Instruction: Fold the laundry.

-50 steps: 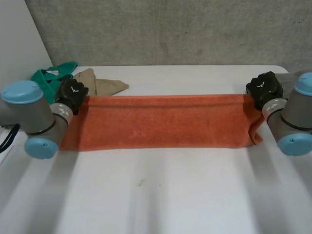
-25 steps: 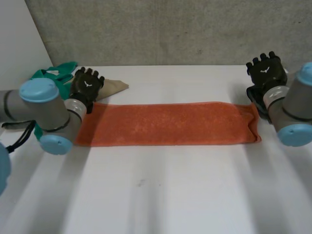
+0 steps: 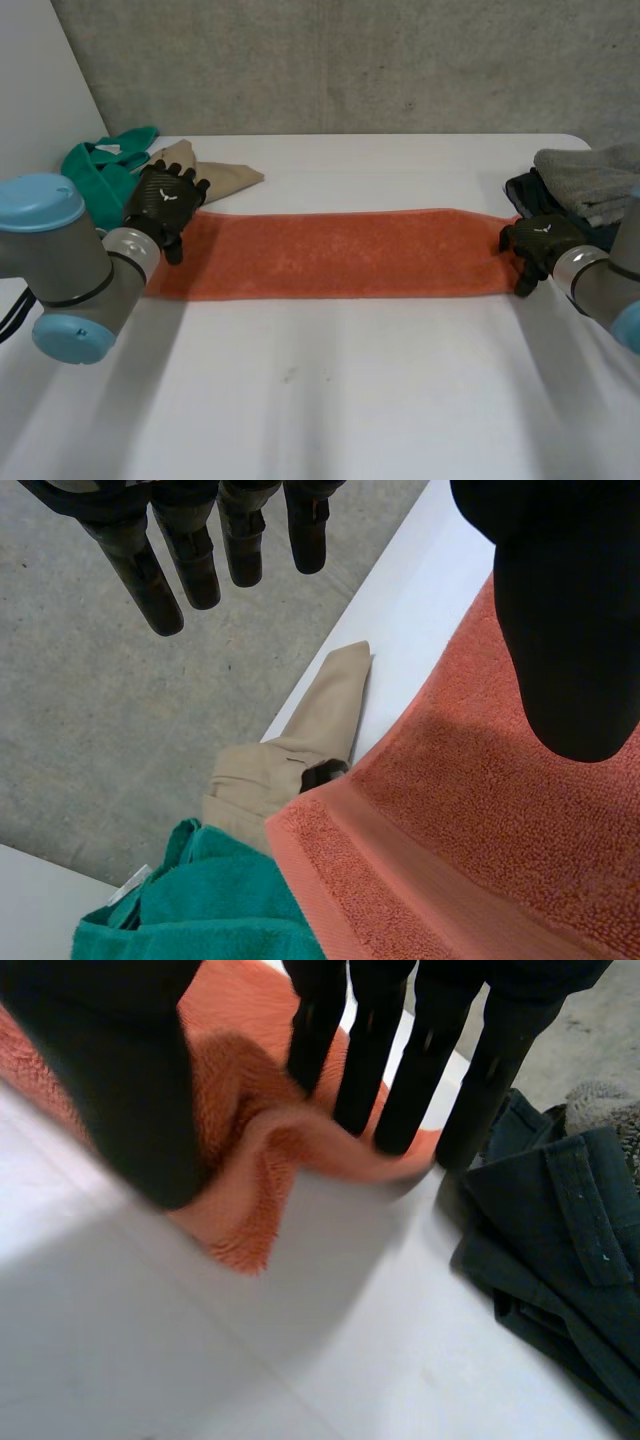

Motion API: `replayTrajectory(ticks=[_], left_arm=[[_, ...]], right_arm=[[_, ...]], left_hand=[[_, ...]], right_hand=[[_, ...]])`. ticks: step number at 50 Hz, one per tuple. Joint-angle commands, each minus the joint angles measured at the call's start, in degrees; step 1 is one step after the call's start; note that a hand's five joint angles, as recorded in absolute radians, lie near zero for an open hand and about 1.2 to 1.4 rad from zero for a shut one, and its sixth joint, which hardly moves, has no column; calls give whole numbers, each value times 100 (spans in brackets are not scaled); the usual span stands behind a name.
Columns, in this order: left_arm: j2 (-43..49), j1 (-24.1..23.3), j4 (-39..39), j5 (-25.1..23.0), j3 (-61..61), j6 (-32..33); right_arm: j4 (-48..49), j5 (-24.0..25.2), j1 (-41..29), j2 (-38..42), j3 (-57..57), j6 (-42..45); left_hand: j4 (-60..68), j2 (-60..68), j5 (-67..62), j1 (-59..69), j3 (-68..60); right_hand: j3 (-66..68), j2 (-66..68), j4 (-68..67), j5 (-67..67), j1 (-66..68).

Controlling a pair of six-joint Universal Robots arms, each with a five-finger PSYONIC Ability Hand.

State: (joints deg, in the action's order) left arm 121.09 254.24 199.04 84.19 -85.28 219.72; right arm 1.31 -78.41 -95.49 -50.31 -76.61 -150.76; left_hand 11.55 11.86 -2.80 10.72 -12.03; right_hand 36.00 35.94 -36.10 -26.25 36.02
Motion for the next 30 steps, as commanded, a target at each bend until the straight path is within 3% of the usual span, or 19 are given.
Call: replayTrajectory(ticks=[1,6,9,12,16,21,26,30], left_arm=[[37,3,3,1,20,1],[-6,12,-6,1,11,-8],[-85,12,-15,1,-85,1],[-278,12,-15,-7,-217,1],[-516,29,-15,-16,-454,-8],[-762,38,-6,-16,-657,-8],[-920,56,-6,-16,-745,-78],[-1140,65,-6,-7,-824,-254]], right_arm=[[546,-262,13,197,24,73],[598,-578,57,83,-274,99],[520,-587,320,-443,-547,335],[484,-596,697,-980,-811,1055],[484,-728,1171,-1060,-829,2555],[563,-1009,1375,-1086,-636,3491],[668,-940,472,-1200,-293,3325],[1274,-404,-706,-1227,-117,3123]], left_hand=[[-155,-186,280,-72,203],[-155,-186,280,-72,203],[-155,-186,280,-72,203],[-155,-186,280,-72,203],[-155,-186,280,-72,203],[-155,-186,280,-72,203],[-155,-186,280,-72,203],[-155,-186,280,-72,203]], right_hand=[[4400,4406,-4390,-4375,4398],[4400,4406,-4390,-4375,4398],[4400,4406,-4390,-4375,4398],[4400,4406,-4390,-4375,4398],[4400,4406,-4390,-4375,4398],[4400,4406,-4390,-4375,4398],[4400,4406,-4390,-4375,4398],[4400,4406,-4390,-4375,4398]])
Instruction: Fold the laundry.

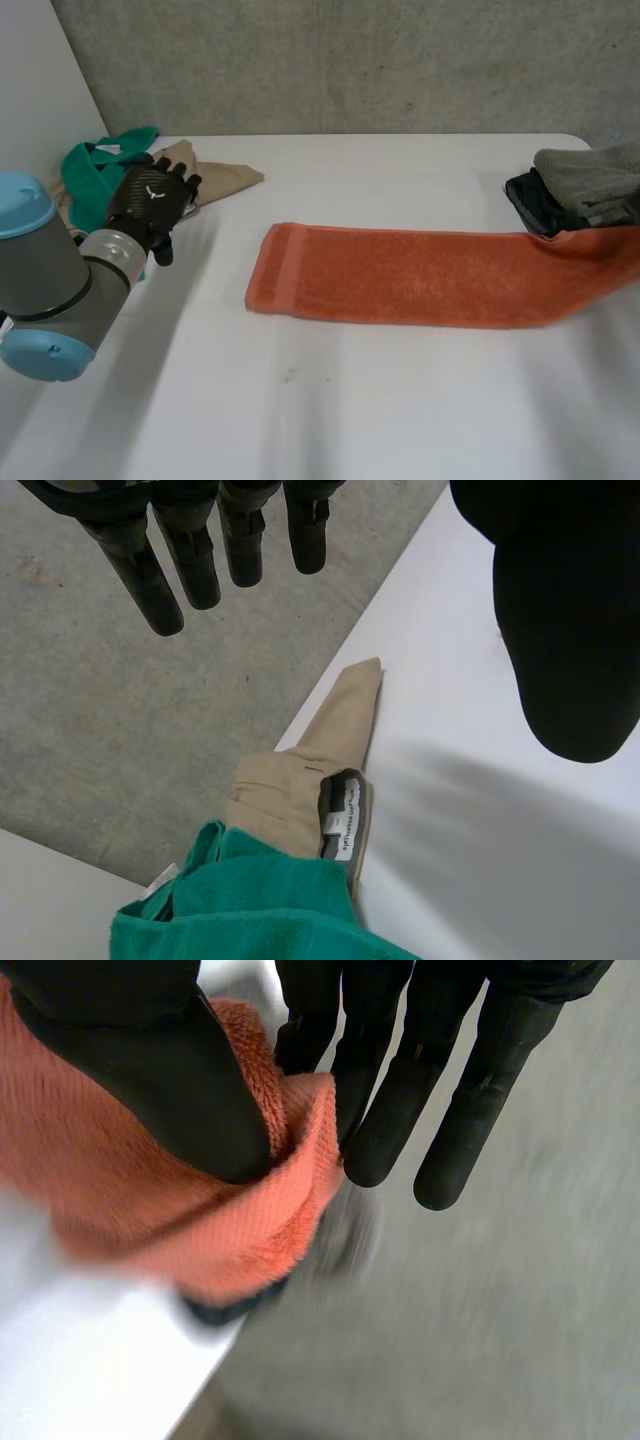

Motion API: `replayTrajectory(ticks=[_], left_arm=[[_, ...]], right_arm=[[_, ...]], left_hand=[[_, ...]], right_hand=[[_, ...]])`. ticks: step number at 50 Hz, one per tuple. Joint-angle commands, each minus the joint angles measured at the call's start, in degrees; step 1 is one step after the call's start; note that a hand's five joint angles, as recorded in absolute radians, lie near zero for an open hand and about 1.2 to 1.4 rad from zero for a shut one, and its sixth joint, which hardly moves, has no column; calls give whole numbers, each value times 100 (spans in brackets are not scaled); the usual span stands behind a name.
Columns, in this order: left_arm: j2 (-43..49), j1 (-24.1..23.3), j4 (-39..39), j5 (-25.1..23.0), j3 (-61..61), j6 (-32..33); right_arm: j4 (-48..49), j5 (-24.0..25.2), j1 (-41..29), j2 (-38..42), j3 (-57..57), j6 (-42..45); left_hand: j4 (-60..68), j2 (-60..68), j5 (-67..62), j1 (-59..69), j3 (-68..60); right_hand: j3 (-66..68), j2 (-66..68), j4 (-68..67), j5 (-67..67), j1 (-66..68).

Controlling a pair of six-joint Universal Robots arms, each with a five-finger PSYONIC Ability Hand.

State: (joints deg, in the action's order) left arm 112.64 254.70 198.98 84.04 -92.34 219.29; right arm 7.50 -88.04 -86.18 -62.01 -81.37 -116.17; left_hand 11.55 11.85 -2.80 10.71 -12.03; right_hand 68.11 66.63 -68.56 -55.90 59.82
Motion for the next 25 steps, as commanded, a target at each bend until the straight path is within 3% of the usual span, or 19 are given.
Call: replayTrajectory(ticks=[1,4,8,13,16,18,19,21,22,25], left_arm=[[-348,18,0,8,-126,-255],[-497,18,0,8,-222,-422],[-568,10,0,-1,-346,-475],[-550,-25,0,-1,-416,-484],[-515,-61,9,8,-416,-484],[-498,-69,9,7,-407,-484],[-480,-78,26,8,-381,-484],[-454,-113,44,7,-337,-493],[-436,-139,61,8,-311,-493],[-375,-324,149,8,-162,-493]], right_arm=[[908,821,-2048,-48,367,-301],[1402,1437,-2955,127,411,-292],[1798,2288,-3947,960,613,-239],[1798,2713,-4495,1735,894,-213],[1807,2696,-4653,2070,1018,-204],[1807,2617,-4688,2123,1035,-213],[1816,2434,-4732,2071,1035,-256],[1781,2108,-4689,1922,1001,-361],[1772,1654,-4680,1729,913,-562],[1728,1010,-4645,1359,711,-1195]], left_hand=[[-155,-185,280,-71,203],[-155,-185,280,-71,203],[-155,-185,280,-71,203],[-155,-185,280,-71,203],[-155,-185,280,-71,203],[-155,-185,280,-71,203],[-155,-185,280,-71,203],[-155,-185,280,-71,203],[-155,-185,280,-71,203],[-155,-185,280,-71,203]], right_hand=[[1189,1337,-1144,-1410,2018],[1189,1337,-1144,-1410,2018],[1189,1337,-1144,-1410,2018],[1189,1337,-1144,-1410,2018],[1189,1337,-1144,-1410,2018],[-1951,-1803,1995,1730,-1121],[-5381,-5233,5426,5160,-4552],[-5811,-5663,5856,5590,-4982],[-5811,-5663,5856,5590,-4982],[-5811,-5663,5856,5590,-4982]])
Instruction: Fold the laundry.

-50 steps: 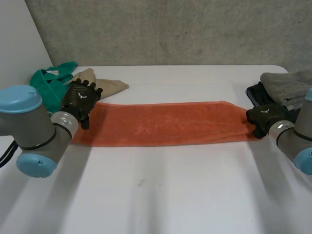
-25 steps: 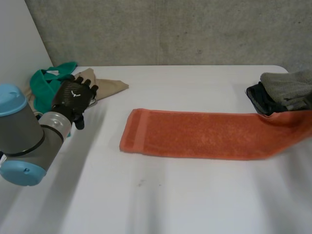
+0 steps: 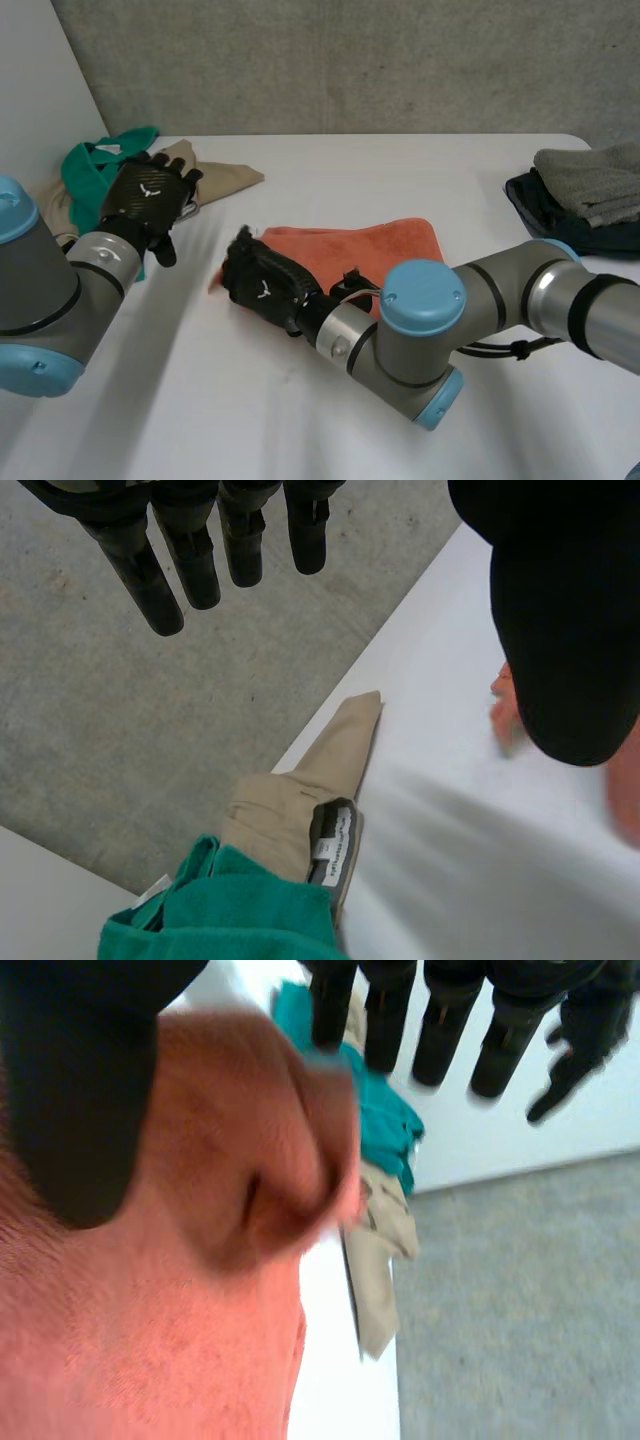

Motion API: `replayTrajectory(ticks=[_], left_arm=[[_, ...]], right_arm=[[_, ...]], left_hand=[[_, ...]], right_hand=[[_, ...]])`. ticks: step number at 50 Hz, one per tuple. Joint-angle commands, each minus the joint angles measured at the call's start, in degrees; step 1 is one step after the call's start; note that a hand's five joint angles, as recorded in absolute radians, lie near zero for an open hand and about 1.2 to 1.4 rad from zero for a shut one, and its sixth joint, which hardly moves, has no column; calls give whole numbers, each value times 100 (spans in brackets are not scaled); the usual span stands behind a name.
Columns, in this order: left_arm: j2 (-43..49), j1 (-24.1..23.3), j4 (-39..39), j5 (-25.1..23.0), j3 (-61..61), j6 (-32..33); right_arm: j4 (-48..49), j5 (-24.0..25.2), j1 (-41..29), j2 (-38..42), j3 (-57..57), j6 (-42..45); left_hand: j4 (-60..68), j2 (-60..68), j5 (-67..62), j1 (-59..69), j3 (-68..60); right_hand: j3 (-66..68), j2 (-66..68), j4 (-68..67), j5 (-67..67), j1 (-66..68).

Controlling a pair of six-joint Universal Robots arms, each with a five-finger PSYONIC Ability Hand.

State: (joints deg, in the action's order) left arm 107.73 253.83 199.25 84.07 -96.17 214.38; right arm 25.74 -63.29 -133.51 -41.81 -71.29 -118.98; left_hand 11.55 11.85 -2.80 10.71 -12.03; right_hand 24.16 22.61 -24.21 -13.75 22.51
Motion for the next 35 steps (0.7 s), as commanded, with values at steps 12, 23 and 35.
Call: replayTrajectory(ticks=[12,23,35], left_arm=[[906,-1502,158,39,1143,-597],[1822,-1846,-88,267,1514,-889],[2077,-1223,-132,1270,1268,-327]], right_arm=[[-1290,-1775,1266,-1892,-1449,-4072],[-1343,-1845,1671,-1417,-1756,-3457],[-931,-1933,2039,-1435,-2063,-3097]], left_hand=[[-155,-185,280,-71,203],[-134,-164,259,-50,181],[-117,-147,242,-33,164]], right_hand=[[-1416,-1261,1421,1375,-1251],[-520,-365,526,479,-355],[1972,2126,-1966,-2013,2136]])
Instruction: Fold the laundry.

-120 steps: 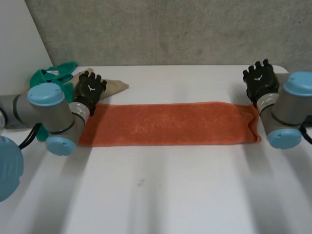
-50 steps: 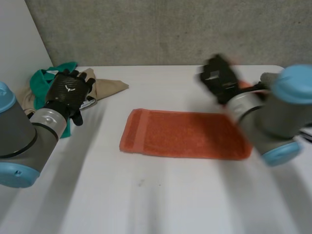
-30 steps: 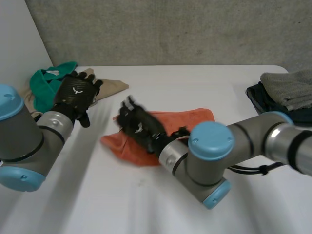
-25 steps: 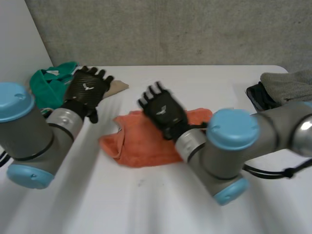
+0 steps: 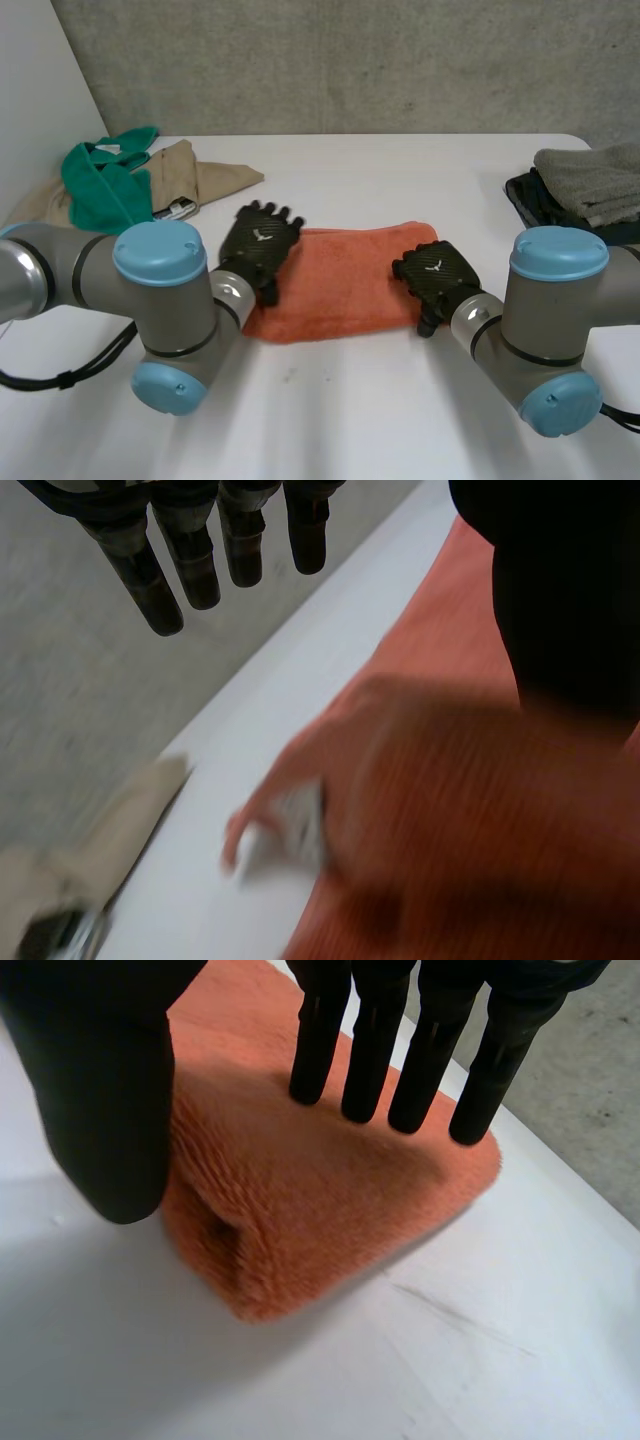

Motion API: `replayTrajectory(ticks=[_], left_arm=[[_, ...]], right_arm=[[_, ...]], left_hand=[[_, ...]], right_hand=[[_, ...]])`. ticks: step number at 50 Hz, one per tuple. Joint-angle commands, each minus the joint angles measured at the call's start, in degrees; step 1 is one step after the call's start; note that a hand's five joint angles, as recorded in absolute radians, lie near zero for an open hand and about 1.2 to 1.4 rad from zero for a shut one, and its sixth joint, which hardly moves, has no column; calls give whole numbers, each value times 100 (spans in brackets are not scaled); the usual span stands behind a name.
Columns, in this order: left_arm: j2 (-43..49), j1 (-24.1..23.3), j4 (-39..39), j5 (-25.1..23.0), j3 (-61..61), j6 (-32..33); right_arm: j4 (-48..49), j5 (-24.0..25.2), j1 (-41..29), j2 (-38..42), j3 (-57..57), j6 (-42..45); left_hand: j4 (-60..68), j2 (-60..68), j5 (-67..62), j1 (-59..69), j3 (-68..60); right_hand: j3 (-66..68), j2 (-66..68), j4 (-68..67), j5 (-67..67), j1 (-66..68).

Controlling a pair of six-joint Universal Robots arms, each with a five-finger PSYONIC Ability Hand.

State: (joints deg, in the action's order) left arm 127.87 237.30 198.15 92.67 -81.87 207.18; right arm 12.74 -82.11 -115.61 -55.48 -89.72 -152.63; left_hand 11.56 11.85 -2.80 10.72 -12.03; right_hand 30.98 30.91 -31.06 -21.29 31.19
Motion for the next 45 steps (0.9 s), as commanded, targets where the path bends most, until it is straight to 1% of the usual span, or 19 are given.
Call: replayTrajectory(ticks=[1,4,7,8,13,15,17,18,23,26,30,31,37,42,45], left_arm=[[45,501,-13,401,-249,550],[-52,563,5,401,-399,770],[-289,563,5,401,-557,973],[-350,563,5,401,-601,999],[-632,624,40,410,-856,1043],[-693,694,40,401,-909,1035],[-834,791,40,375,-1014,1008],[-904,809,49,349,-1058,1008],[-1273,914,57,77,-1217,964],[-1440,870,49,-56,-1270,955],[-1721,862,49,-82,-1366,938],[-1765,862,49,-91,-1401,938],[-1985,818,40,-109,-1507,929],[-2029,783,40,-126,-1551,850],[-2047,782,40,-117,-1560,771]], right_arm=[[422,-59,285,-77,-256,330],[554,-68,320,-86,-353,567],[554,-68,320,-86,-371,586],[554,-59,320,-86,-371,594],[545,-59,320,-94,-371,629],[545,-59,320,-86,-380,629],[554,-42,329,-86,-397,621],[554,-41,338,-86,-406,621],[545,-76,355,-226,-564,629],[484,-85,443,-586,-766,647],[326,-85,812,-1025,-1091,743],[221,-85,969,-1200,-1196,848],[-149,-68,1462,-1465,-1224,1595],[-175,-138,1480,-1483,-986,2061],[-175,-191,1191,-1501,-758,2185]], left_hand=[[-134,-164,259,-50,181],[-134,-164,259,-50,181],[-156,-185,280,-72,203],[-156,-185,280,-72,203],[-156,-185,280,-72,203],[-156,-185,280,-72,203],[-156,-185,280,-72,203],[-156,-185,280,-72,203],[-156,-185,280,-72,203],[-156,-185,280,-72,203],[-156,-185,280,-72,203],[-156,-185,280,-72,203],[-156,-185,280,-72,203],[-156,-185,280,-72,203],[-156,-185,280,-72,203]], right_hand=[[1325,1332,-1317,-1294,1303],[1359,1366,-1351,-1328,1337],[1442,1449,-1435,-1411,1421],[1809,1816,-1802,-1778,1788],[2568,2575,-2560,-2537,2547],[3139,3146,-3131,-3107,3117],[4599,4606,-4591,-4567,4577],[4899,4906,-4891,-4868,4878],[4902,4909,-4894,-4871,4881],[4902,4909,-4894,-4871,4881],[4902,4909,-4894,-4871,4881],[4902,4909,-4894,-4871,4881],[4902,4909,-4894,-4871,4881],[4902,4909,-4894,-4871,4881],[4902,4909,-4894,-4871,4881]])
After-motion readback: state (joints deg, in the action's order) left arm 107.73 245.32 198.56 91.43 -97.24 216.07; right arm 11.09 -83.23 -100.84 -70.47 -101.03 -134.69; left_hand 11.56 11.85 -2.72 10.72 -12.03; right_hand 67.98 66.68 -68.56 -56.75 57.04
